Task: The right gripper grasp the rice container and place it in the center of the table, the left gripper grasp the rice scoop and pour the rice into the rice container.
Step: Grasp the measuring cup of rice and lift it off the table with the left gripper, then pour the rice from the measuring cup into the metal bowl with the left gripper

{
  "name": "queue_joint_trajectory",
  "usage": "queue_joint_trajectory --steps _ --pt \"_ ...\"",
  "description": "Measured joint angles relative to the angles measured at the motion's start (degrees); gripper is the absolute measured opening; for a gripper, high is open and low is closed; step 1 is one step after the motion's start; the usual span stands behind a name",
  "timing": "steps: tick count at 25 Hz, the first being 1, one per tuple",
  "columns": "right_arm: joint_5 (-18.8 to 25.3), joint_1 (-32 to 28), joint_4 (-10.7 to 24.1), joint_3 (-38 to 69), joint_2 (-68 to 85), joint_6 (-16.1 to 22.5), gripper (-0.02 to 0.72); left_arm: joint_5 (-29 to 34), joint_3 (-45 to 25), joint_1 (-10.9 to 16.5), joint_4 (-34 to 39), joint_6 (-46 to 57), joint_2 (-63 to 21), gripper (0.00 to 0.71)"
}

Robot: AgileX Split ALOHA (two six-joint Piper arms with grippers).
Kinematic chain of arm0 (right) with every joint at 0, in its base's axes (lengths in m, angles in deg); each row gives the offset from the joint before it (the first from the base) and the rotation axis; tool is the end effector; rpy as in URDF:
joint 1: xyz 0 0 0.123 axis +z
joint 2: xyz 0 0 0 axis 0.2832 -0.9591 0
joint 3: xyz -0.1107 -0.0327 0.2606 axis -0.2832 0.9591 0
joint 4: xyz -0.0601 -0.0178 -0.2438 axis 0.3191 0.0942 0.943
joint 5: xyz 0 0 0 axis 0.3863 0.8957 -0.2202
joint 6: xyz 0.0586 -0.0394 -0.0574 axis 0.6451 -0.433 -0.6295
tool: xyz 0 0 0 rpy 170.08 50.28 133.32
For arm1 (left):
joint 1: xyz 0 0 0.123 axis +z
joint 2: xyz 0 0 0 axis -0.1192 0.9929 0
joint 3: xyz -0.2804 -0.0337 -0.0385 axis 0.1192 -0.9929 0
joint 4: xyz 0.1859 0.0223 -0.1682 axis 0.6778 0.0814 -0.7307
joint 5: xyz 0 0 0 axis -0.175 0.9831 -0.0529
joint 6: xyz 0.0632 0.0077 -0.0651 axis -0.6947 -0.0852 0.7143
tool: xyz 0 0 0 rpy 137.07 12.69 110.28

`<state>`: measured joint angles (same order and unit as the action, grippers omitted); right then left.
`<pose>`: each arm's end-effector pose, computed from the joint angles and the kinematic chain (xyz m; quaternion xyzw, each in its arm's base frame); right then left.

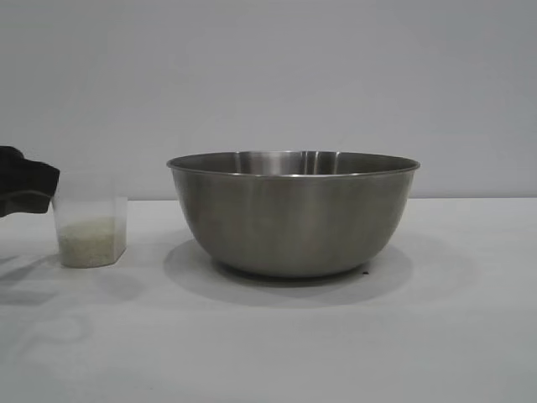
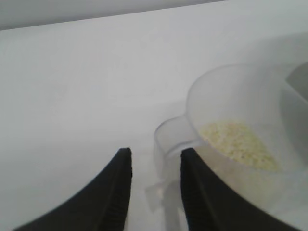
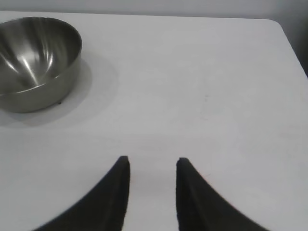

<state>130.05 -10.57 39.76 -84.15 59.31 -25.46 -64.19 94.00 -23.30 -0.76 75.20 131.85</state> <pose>-0.0101 0.0013 0.2678 -0.0524 0.8704 0.0361 0.4882 0.2802 -0.0750 0.0812 0.0837 0.8111 -0.0560 0.5761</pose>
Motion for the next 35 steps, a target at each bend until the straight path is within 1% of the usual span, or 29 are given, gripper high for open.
queue_joint_trajectory --steps 3,6,7,8,11,16,18,24,26,28,35 --pt "0.0 0.0 0.0 0.0 0.0 0.0 0.235 0.0 2.0 0.0 0.43 -0.38 1.47 0.23" --pt "0.0 0.0 0.0 0.0 0.0 0.0 0.235 0.0 4.0 0.0 2.61 -0.51 2.78 0.23" --pt "0.0 0.0 0.0 0.0 0.0 0.0 0.235 0.0 4.68 0.0 3.36 -0.51 3.21 0.156" --pt "0.0 0.0 0.0 0.0 0.0 0.0 0.235 0.0 5.12 0.0 3.84 -0.61 3.39 0.097" --pt "0.0 0.0 0.0 0.0 0.0 0.0 0.235 0.0 6.08 0.0 4.71 -1.4 3.76 0.0" --pt "0.0 0.0 0.0 0.0 0.0 0.0 0.235 0.11 6.56 0.0 5.53 -3.16 3.55 0.0" --pt "0.0 0.0 0.0 0.0 0.0 0.0 0.235 0.68 6.56 0.0 6.04 -3.92 2.14 0.0" --pt "0.0 0.0 0.0 0.0 0.0 0.0 0.235 0.84 7.11 0.0 6.28 -9.53 -5.84 0.0" --pt "0.0 0.0 0.0 0.0 0.0 0.0 0.235 0.84 8.31 0.0 7.59 -12.32 -8.49 0.0" --pt "0.0 0.0 0.0 0.0 0.0 0.0 0.235 0.84 10.18 0.0 10.18 -15.38 -10.54 0.0" --pt "0.0 0.0 0.0 0.0 0.0 0.0 0.235 0.84 19.11 -0.22 25.94 -21.56 -11.31 0.0"
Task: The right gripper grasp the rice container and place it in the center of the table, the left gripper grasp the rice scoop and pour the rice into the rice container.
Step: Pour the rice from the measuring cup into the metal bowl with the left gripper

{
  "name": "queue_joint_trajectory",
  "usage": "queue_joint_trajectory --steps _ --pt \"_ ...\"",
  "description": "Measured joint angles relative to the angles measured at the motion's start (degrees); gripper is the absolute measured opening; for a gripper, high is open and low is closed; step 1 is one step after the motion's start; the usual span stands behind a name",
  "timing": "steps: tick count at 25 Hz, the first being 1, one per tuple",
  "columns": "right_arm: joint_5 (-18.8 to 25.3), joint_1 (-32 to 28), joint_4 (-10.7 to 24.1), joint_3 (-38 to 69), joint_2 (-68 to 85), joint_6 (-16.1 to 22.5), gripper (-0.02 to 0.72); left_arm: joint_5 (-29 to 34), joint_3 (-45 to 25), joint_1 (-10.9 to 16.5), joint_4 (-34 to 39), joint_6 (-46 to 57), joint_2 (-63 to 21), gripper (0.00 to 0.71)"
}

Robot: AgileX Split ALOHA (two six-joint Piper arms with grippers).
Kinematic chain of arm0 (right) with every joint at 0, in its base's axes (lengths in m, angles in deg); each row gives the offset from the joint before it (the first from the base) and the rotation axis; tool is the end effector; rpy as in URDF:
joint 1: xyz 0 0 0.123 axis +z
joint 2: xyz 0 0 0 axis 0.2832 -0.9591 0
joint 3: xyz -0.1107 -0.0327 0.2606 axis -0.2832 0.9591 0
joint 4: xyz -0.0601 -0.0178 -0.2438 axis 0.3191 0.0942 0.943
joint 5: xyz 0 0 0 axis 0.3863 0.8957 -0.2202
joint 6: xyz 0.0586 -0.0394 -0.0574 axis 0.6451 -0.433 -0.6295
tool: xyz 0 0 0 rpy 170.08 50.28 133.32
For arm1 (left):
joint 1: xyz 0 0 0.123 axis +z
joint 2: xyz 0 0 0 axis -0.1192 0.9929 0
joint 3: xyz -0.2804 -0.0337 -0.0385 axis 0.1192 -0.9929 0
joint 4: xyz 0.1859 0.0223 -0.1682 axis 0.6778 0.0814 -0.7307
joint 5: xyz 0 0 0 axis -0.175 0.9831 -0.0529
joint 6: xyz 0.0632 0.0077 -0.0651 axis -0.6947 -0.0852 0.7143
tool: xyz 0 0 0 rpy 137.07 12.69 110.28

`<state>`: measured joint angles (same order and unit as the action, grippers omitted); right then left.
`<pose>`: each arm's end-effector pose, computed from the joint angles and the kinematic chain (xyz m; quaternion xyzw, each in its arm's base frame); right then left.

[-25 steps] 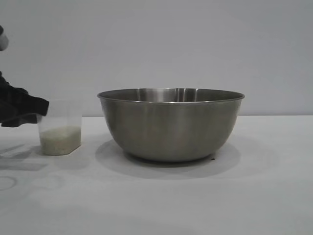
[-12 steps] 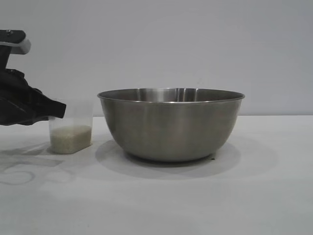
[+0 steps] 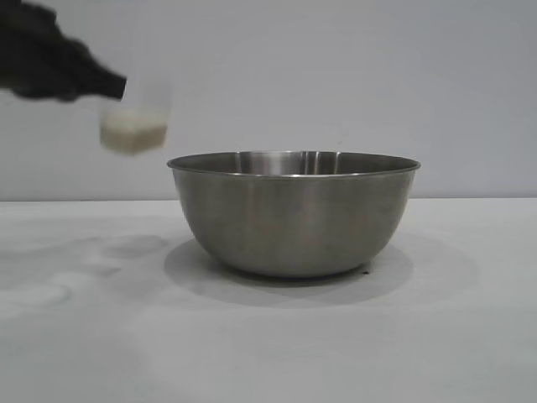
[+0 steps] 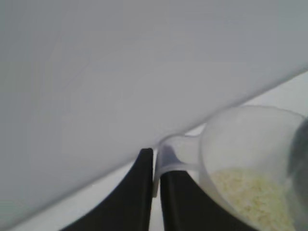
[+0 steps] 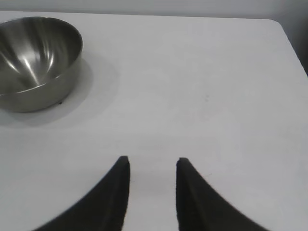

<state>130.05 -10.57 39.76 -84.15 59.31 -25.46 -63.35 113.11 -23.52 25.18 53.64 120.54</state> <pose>-0.0101 0.0013 0.2678 -0.0524 0.8704 0.0361 0.4882 0.3360 -0.1312 0.2079 0.3749 0.5355 -0.0074 0.7567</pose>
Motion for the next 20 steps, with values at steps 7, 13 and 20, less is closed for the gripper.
queue_joint_trajectory --steps 7,13,20 --pt "0.0 0.0 0.0 0.0 0.0 0.0 0.235 -0.1 5.4 -0.12 10.94 -9.13 0.0 0.0" --pt "0.0 0.0 0.0 0.0 0.0 0.0 0.235 2.74 7.79 -0.12 15.75 -17.54 0.1 0.0" --pt "0.0 0.0 0.0 0.0 0.0 0.0 0.235 6.09 8.32 -1.79 19.47 -28.01 0.1 0.0"
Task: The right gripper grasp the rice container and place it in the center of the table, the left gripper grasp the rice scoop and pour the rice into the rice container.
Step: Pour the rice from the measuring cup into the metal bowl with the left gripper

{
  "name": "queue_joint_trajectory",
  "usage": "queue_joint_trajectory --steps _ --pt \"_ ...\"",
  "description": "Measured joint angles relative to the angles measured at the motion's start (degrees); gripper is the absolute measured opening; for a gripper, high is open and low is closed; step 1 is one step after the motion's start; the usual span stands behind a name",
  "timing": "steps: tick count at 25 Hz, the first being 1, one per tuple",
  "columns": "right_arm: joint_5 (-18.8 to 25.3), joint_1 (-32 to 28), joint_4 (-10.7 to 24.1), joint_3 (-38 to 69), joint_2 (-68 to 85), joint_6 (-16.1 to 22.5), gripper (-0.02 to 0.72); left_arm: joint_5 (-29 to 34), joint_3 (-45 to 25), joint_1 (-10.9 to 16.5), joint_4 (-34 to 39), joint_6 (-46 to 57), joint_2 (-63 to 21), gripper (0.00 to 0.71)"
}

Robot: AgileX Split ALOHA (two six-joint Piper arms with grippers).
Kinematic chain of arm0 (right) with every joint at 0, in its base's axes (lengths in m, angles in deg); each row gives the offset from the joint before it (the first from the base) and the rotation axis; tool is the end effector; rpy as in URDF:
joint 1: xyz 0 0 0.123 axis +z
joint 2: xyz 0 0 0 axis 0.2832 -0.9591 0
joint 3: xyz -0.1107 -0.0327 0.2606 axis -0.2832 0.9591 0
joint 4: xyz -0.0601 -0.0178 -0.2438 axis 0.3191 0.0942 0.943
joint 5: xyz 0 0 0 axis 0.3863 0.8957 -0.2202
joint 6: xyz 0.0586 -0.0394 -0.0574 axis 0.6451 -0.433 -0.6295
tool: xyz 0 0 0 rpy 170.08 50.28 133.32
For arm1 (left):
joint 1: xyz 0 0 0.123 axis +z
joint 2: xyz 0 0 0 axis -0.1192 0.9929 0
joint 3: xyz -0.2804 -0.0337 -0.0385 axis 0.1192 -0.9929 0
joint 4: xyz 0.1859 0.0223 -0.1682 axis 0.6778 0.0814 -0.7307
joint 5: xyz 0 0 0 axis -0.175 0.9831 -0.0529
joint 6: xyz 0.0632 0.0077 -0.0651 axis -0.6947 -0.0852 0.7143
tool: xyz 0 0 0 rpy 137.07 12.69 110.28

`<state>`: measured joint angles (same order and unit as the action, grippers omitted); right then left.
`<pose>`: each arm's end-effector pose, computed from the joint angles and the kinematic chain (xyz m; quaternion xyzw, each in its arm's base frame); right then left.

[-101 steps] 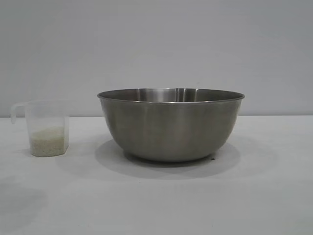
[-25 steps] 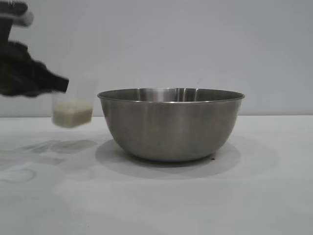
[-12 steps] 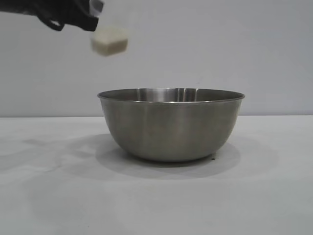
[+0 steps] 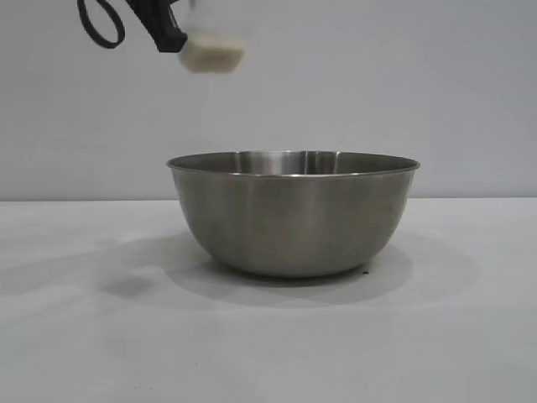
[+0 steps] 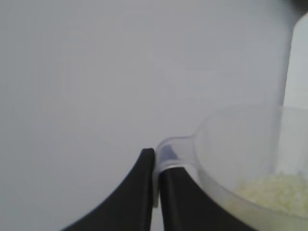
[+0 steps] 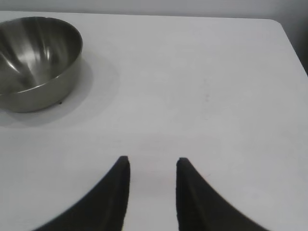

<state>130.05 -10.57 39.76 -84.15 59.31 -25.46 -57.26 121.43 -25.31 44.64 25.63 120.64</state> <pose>-0.0101 0.0013 0.2678 -0.0524 0.8704 0.0361 0.4882 0.3407 -0.1667 0.2268 0.6136 0.2922 0.1590 0.7161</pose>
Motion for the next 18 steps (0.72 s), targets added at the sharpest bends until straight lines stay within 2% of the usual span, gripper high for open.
queue_joint_trajectory --steps 4,8,18 --pt "0.0 0.0 0.0 0.0 0.0 0.0 0.235 2.01 0.0 -2.6 0.14 -8.33 0.0 0.0" --pt "0.0 0.0 0.0 0.0 0.0 0.0 0.235 2.59 0.09 -4.09 0.29 -16.55 0.0 0.0" --pt "0.0 0.0 0.0 0.0 0.0 0.0 0.235 4.8 0.09 -5.03 0.29 -28.52 0.0 0.0"
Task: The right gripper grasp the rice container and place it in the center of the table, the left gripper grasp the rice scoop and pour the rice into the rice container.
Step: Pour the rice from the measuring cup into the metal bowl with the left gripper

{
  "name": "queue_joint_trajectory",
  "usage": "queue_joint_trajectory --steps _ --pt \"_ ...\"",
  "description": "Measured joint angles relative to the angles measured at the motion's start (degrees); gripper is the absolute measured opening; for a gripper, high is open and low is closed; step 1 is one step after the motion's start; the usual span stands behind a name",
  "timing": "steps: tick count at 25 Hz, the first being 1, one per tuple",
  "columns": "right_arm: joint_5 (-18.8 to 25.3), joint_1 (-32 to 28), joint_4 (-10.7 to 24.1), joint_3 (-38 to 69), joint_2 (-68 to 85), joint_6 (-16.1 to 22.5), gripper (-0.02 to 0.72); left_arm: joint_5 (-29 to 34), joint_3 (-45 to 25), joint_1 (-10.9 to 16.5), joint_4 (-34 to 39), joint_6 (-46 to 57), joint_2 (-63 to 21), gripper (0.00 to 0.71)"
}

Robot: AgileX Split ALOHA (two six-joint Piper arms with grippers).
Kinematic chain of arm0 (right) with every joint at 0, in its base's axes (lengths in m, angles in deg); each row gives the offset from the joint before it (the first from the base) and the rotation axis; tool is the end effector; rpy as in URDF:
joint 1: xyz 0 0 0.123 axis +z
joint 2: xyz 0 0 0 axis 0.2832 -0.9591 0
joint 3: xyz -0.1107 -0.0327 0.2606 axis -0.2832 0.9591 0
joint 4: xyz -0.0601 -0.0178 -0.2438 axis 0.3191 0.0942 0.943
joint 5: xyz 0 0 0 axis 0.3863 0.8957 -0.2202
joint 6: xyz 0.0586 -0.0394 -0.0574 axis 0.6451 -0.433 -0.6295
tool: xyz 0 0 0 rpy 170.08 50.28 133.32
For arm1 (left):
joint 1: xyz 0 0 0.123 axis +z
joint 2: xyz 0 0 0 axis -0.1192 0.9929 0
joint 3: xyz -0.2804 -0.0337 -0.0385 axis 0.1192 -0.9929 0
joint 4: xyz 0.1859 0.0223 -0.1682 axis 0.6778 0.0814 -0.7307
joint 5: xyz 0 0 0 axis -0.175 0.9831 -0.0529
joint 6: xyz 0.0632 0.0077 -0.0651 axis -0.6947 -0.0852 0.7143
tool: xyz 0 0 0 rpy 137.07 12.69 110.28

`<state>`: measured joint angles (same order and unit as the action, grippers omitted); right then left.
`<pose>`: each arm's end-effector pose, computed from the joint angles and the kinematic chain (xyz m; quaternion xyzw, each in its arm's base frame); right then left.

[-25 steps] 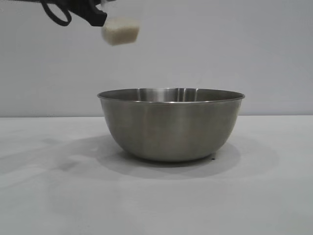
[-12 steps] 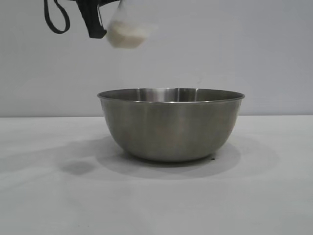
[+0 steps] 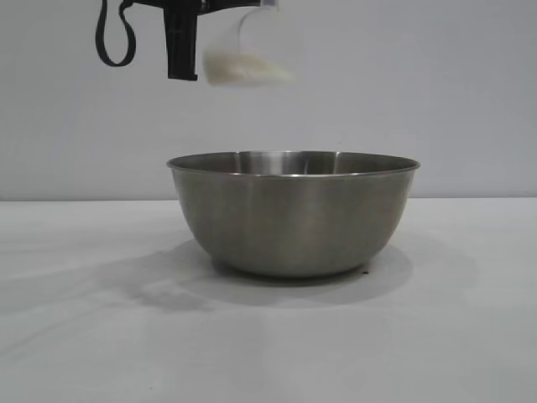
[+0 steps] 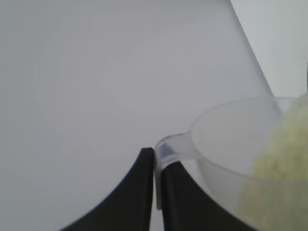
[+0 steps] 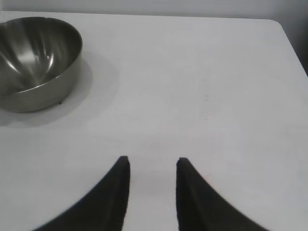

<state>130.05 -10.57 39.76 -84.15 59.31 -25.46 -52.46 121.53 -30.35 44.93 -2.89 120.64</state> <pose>-0.0101 0.0013 0.2678 -0.0524 0.8704 0.0361 0.4882 0.3277 -0.1946 0.2203 0.6969 0.1177 0.3023 0.6396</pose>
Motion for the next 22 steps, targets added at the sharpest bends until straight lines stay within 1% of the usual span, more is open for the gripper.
queue_joint_trajectory --steps 15,22 --pt "0.0 0.0 0.0 0.0 0.0 0.0 0.235 0.2 0.0 0.0 0.0 -14.01 0.0 0.0" --pt "0.0 0.0 0.0 0.0 0.0 0.0 0.235 -0.24 0.11 0.0 0.0 -22.37 0.0 0.0"
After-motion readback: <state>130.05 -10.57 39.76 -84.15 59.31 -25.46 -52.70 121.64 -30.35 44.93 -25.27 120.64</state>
